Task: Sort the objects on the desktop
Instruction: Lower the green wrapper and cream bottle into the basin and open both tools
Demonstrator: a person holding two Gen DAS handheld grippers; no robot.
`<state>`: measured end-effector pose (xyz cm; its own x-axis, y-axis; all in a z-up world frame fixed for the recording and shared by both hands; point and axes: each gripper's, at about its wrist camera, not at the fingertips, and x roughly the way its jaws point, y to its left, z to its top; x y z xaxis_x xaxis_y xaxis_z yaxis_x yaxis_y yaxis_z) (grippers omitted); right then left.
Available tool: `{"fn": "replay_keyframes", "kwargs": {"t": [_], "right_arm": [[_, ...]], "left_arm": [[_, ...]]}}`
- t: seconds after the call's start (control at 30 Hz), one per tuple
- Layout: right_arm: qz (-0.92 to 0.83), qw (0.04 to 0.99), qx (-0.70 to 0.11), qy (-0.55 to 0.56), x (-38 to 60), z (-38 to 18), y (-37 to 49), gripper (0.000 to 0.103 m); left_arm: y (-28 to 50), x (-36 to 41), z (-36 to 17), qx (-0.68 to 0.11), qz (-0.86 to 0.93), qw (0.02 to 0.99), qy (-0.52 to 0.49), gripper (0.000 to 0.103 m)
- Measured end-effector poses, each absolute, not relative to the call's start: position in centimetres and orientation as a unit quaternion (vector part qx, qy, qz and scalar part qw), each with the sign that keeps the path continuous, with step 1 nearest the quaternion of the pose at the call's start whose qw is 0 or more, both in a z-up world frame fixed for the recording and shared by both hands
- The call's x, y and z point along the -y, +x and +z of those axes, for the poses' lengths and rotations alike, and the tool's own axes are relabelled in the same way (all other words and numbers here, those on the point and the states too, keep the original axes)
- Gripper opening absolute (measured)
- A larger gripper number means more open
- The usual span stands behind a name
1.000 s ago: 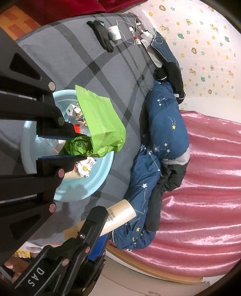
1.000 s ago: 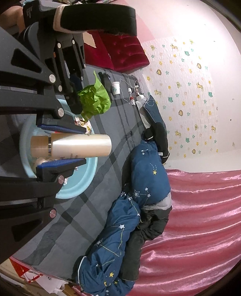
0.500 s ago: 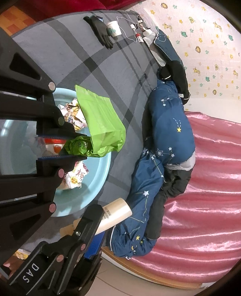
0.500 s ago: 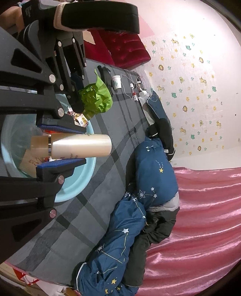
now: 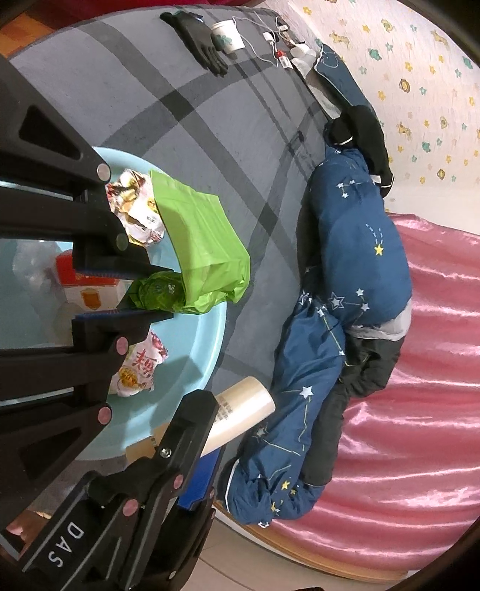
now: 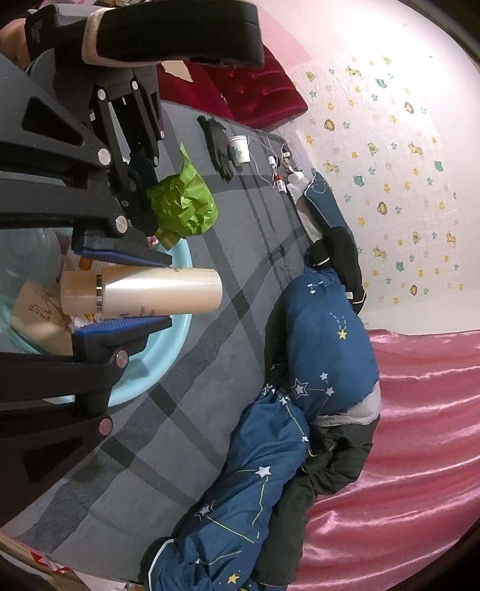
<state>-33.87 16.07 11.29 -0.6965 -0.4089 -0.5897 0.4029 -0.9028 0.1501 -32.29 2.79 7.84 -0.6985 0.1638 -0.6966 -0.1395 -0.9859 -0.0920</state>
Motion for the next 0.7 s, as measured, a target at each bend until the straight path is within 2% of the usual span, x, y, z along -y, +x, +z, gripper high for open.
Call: {"fn": "replay_keyframes", "kwargs": {"t": [0.7], "right_arm": [[-0.899,0.229,0.026,0.371,-15.4,6.8,-39.0,0.028]], "left_arm": [[-36.0,-3.3,4.0,0.012,0.905,0.085,-0.417,0.014]]}}
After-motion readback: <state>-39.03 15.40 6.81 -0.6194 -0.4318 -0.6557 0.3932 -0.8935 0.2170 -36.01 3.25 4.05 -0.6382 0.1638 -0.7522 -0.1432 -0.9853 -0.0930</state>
